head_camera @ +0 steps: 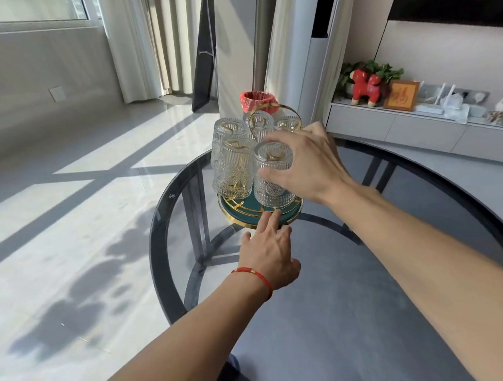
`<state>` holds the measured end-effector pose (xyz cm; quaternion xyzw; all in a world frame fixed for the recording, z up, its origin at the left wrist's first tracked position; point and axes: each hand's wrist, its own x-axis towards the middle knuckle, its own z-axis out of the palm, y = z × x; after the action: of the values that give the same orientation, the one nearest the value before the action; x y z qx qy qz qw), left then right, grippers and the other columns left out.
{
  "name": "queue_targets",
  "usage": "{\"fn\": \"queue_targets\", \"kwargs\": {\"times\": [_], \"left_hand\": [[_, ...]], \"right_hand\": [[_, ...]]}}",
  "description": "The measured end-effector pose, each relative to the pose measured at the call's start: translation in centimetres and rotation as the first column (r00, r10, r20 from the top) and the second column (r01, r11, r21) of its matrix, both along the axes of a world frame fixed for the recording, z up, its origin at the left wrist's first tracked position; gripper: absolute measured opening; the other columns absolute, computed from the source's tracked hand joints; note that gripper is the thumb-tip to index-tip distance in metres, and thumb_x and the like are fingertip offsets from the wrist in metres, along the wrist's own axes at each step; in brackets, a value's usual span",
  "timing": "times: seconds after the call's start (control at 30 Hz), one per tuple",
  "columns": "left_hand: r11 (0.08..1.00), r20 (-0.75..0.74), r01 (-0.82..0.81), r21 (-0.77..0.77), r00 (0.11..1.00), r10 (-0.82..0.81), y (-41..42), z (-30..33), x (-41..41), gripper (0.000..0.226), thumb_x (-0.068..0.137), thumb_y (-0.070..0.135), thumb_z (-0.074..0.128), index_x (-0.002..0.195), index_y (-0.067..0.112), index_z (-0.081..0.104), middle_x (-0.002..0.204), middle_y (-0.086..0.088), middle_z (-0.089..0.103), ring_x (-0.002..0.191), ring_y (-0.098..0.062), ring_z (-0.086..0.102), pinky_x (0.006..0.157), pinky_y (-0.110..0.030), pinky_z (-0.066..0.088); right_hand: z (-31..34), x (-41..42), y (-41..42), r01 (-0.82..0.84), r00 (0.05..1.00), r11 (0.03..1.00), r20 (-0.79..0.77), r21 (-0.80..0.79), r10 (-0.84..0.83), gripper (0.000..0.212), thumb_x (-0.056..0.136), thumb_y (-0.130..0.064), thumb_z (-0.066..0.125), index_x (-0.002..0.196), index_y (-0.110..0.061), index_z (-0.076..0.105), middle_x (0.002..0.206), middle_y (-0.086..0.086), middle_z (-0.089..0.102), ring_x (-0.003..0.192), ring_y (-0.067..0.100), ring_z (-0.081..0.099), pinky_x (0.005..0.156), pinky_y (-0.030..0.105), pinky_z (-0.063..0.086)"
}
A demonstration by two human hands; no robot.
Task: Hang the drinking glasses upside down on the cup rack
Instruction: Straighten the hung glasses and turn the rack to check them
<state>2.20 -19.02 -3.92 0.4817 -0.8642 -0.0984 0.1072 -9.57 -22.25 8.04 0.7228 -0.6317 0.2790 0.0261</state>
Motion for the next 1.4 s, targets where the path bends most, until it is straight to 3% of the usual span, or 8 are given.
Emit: {"fn": "queue_targets", "kwargs": {"times": [0.13, 0.23, 0.33, 0.5, 0.77, 0.9, 1.07, 1.4], "left_hand": [[1.000, -0.015, -0.002, -0.014, 1.000, 0.002, 0.0, 0.0, 0.0, 0.052, 0.080, 0.034, 0.063, 0.126, 0.012, 0.056, 0.156, -0.008, 0.028, 0.146, -0.024, 0.016, 0.102, -0.053, 0.041], [1.000, -0.002, 0.001, -0.015, 1.000, -0.001, 0.0, 0.0, 0.0, 0.052, 0.081, 0.035, 0.063, 0.127, 0.012, 0.056, 0.156, -0.009, 0.028, 0.146, -0.025, 0.017, 0.103, -0.055, 0.042], [1.000, 0.003, 0.003, -0.008, 1.000, -0.003, 0.0, -0.1, 0.1, 0.054, 0.081, 0.035, 0.063, 0.129, 0.012, 0.055, 0.160, -0.009, 0.024, 0.149, -0.025, 0.012, 0.106, -0.056, 0.041], [1.000, 0.003, -0.003, -0.015, 1.000, 0.003, 0.0, -0.2, 0.0, 0.053, 0.081, 0.035, 0.062, 0.128, 0.013, 0.056, 0.158, -0.008, 0.025, 0.148, -0.024, 0.011, 0.105, -0.054, 0.040], [1.000, -0.019, 0.006, 0.001, 1.000, -0.006, -0.1, 0.0, 0.1, 0.055, 0.079, 0.034, 0.064, 0.131, 0.015, 0.055, 0.157, -0.005, 0.027, 0.145, -0.021, 0.015, 0.102, -0.053, 0.044], [1.000, 0.003, 0.021, 0.015, 1.000, -0.021, -0.2, -0.1, 0.4, 0.057, 0.081, 0.034, 0.062, 0.134, 0.015, 0.054, 0.162, -0.006, 0.019, 0.149, -0.023, 0.011, 0.107, -0.053, 0.040], [1.000, 0.002, 0.025, -0.008, 1.000, -0.025, 0.0, -0.1, 0.5, 0.055, 0.082, 0.037, 0.061, 0.132, 0.016, 0.055, 0.153, -0.005, 0.030, 0.143, -0.022, 0.021, 0.103, -0.048, 0.042], [1.000, 0.014, 0.028, -0.015, 1.000, -0.028, 0.0, -0.1, 0.5, 0.056, 0.083, 0.038, 0.059, 0.134, 0.016, 0.053, 0.153, -0.006, 0.029, 0.143, -0.022, 0.020, 0.104, -0.048, 0.042]], "right_hand": [[-1.0, -0.4, -0.2, 0.014, 1.000, 1.000, -0.024, -0.001, -0.014, 0.058, 0.082, -0.064, 0.066, 0.135, -0.042, 0.061, 0.119, -0.008, 0.069, 0.126, 0.021, 0.039, 0.097, 0.040, 0.028], [-1.5, -0.7, -0.2, 0.004, 0.999, 1.000, -0.047, -0.007, -0.004, 0.057, 0.086, -0.064, 0.063, 0.138, -0.041, 0.060, 0.134, -0.007, 0.065, 0.132, 0.022, 0.037, 0.101, 0.039, 0.025], [-1.6, -1.0, 0.1, -0.016, 0.999, 0.999, -0.038, -0.042, 0.015, 0.058, 0.088, -0.059, 0.066, 0.139, -0.032, 0.061, 0.146, -0.004, 0.057, 0.137, 0.023, 0.038, 0.108, 0.041, 0.027], [-2.0, -1.4, 1.9, -0.083, 0.993, 0.980, -0.103, -0.182, 0.065, 0.049, 0.093, -0.042, 0.066, 0.136, -0.017, 0.064, 0.142, 0.003, 0.063, 0.135, 0.026, 0.052, 0.113, 0.043, 0.028], [-2.3, -1.6, 2.7, -0.128, 0.970, 0.991, -0.214, -0.031, 0.119, 0.054, 0.101, -0.041, 0.053, 0.152, -0.025, 0.048, 0.158, 0.000, 0.050, 0.149, 0.018, 0.041, 0.127, 0.055, 0.003], [-2.0, -1.9, 3.0, -0.145, 0.969, 0.989, -0.204, -0.014, 0.139, 0.054, 0.101, -0.039, 0.053, 0.154, -0.028, 0.045, 0.160, -0.001, 0.048, 0.150, 0.016, 0.039, 0.128, 0.056, 0.001], [-2.5, -1.8, 4.2, -0.149, 0.978, 0.988, -0.152, -0.031, 0.142, 0.055, 0.099, -0.031, 0.052, 0.154, -0.029, 0.047, 0.162, -0.003, 0.046, 0.154, 0.014, 0.033, 0.129, 0.053, 0.004], [-2.3, -1.8, 4.6, -0.145, 0.977, 0.989, -0.154, 0.009, 0.145, 0.058, 0.099, -0.029, 0.053, 0.157, -0.027, 0.041, 0.167, -0.002, 0.037, 0.157, 0.013, 0.025, 0.129, 0.047, 0.004]]}}
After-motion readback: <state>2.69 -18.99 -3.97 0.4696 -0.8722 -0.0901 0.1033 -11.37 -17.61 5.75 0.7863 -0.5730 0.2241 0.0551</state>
